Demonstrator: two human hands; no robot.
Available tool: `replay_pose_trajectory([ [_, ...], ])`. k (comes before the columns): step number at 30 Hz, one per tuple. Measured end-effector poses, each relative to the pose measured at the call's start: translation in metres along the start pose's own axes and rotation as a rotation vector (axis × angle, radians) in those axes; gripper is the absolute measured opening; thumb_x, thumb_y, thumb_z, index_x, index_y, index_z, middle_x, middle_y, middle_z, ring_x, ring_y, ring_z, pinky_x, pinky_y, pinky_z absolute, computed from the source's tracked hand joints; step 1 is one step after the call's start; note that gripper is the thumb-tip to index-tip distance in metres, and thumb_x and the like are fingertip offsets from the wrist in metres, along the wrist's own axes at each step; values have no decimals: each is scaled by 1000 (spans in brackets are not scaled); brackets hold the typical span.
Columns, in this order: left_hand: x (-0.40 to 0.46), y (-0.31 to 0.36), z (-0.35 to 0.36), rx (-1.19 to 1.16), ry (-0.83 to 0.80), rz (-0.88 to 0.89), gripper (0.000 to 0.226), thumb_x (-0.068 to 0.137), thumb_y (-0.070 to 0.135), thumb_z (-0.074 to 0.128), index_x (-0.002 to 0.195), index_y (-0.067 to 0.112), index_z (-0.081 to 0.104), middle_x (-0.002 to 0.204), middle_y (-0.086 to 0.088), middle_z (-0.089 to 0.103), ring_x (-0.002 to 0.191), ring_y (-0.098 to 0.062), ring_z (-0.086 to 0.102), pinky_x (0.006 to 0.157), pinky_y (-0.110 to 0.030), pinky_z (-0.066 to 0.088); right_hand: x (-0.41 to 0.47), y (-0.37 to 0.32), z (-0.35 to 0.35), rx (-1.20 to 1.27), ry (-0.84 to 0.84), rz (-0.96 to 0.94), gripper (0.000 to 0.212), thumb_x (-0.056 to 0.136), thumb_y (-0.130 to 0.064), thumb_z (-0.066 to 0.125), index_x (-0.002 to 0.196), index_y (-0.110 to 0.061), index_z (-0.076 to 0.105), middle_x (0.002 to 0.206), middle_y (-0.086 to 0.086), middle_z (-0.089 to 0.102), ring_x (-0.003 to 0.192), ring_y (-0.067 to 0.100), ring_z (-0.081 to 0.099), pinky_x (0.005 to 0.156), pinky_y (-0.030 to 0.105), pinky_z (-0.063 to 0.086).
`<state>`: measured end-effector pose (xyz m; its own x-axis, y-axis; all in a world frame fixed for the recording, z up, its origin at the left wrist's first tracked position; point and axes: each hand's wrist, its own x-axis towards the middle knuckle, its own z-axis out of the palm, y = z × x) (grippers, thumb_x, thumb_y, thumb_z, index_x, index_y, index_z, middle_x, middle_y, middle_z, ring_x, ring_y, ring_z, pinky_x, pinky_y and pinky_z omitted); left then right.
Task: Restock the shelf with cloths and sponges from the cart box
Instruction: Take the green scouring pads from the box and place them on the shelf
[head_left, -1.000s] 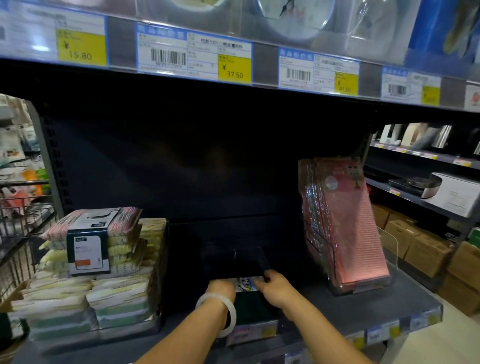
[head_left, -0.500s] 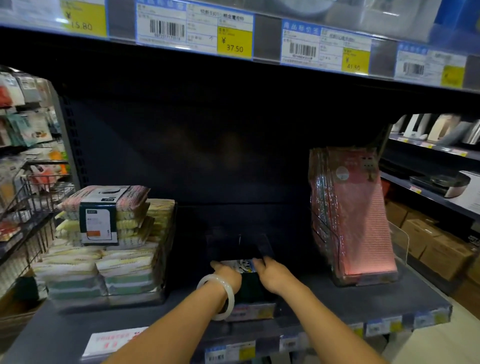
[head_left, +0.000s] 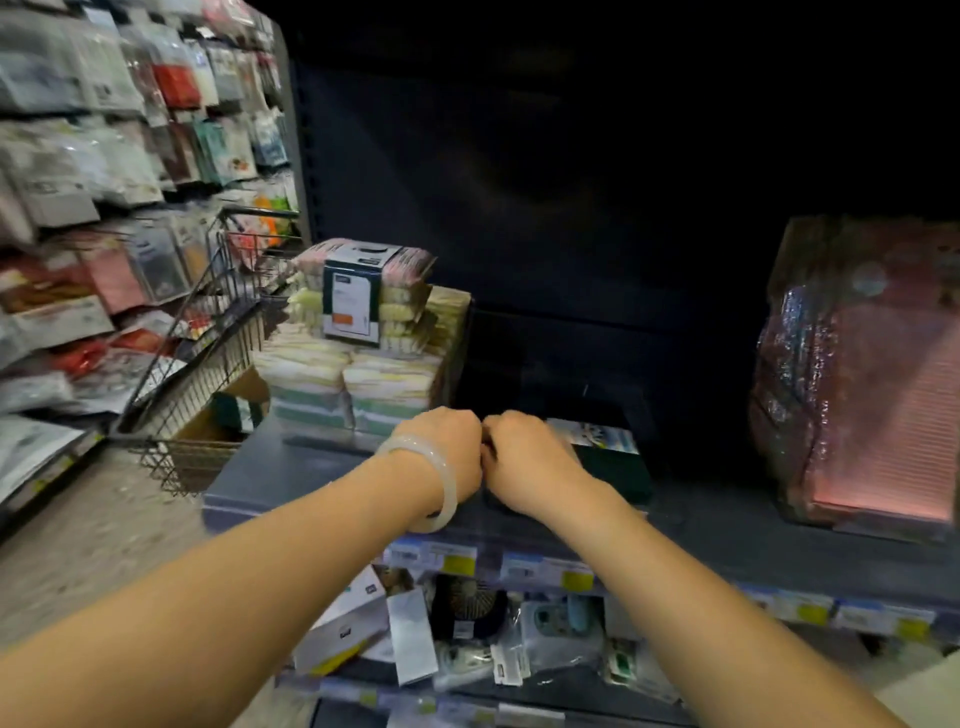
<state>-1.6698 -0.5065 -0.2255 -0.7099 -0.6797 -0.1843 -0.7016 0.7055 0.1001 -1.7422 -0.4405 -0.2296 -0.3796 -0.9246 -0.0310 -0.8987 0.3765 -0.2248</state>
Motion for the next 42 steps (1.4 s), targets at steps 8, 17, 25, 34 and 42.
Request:
replay_pose_trajectory([
  [8,-37,-133,36,208,-179,-167,37,90,27,56,125,15,55,126,-7,59,116,-25,57,94,-36,48,9,-124,63,-100,-230,-208,35,93,-19,54,126,-10,52,128,15,52,117,34,52,76,34,39],
  [17,-106,-339,39,136,-37,-448,54,87,25,59,135,19,35,140,-6,41,130,-26,38,100,-38,41,66,-295,124,-66,-214,-359,39,92,-20,57,126,-9,44,129,15,46,120,35,44,92,45,43],
  [25,-110,-450,65,154,-146,-468,50,86,20,58,132,14,37,137,-11,41,126,-29,40,97,-38,40,122,-369,180,-127,-324,-258,45,92,-18,55,134,-8,39,133,16,44,122,36,42,96,45,42],
  [34,-24,-516,80,169,-182,-400,54,83,24,66,130,15,40,134,-9,45,125,-28,41,97,-39,43,246,-393,199,-210,-359,-198,38,94,-19,52,129,-7,43,131,16,44,118,35,44,89,41,44],
  [42,97,-575,53,163,-190,-347,50,87,20,61,133,15,40,132,-9,48,122,-27,47,94,-36,44,385,-411,221,-147,-401,-169,42,93,-19,53,133,-8,43,134,16,46,122,35,44,97,44,43],
])
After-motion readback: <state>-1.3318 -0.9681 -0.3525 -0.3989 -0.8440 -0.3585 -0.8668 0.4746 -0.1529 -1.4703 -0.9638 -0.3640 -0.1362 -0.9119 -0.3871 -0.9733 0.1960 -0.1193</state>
